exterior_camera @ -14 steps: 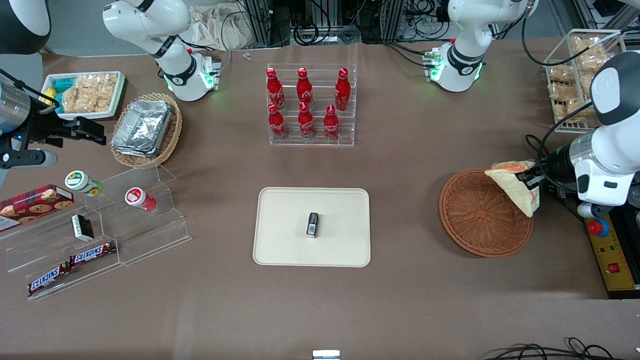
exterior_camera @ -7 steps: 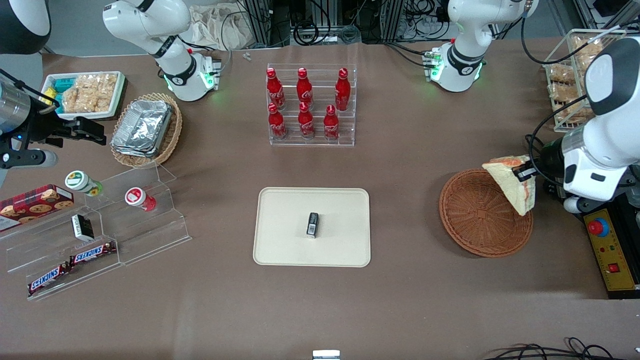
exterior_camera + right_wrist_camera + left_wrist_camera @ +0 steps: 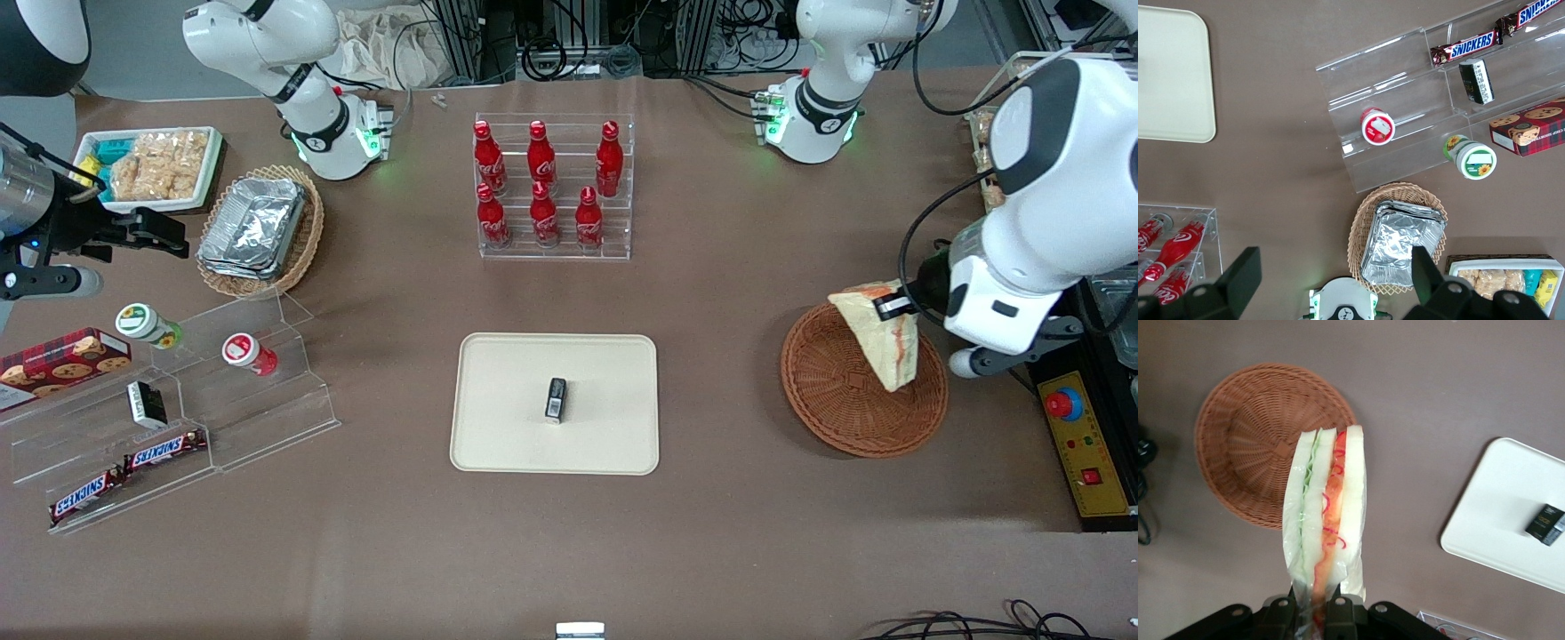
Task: Place sandwich from basket to tray
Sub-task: 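Carry the held sandwich over to the white tray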
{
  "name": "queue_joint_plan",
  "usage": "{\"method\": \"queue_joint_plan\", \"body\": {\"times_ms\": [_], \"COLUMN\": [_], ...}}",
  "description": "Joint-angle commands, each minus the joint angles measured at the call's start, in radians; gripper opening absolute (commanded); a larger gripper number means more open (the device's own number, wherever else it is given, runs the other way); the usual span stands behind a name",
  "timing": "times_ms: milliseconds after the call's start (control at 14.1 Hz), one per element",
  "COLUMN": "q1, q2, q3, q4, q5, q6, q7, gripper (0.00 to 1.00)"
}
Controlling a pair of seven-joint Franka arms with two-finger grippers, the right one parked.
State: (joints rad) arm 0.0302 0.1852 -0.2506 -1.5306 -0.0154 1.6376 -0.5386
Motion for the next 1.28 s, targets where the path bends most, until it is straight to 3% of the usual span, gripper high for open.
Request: {"method": "queue_joint_plan", "body": {"times_ms": [0,284,496,1206], "q1": [-0.001,-0.064,-0.160,-0.340], "q2": [0.055,0.174,0.259,0.440], "q3": [-0.051,-0.082,-0.082,-0.082], "q4": [0.036,0.078,0.079,0.159], "q5": [0.009,0.020,0.103,0.150], "q6": [0.002,0.019,0.080,0.316], "q7": [-0.004,-0.011,-0.014,-0.026], "gripper": [0.03,0.03,0.03,0.03]}}
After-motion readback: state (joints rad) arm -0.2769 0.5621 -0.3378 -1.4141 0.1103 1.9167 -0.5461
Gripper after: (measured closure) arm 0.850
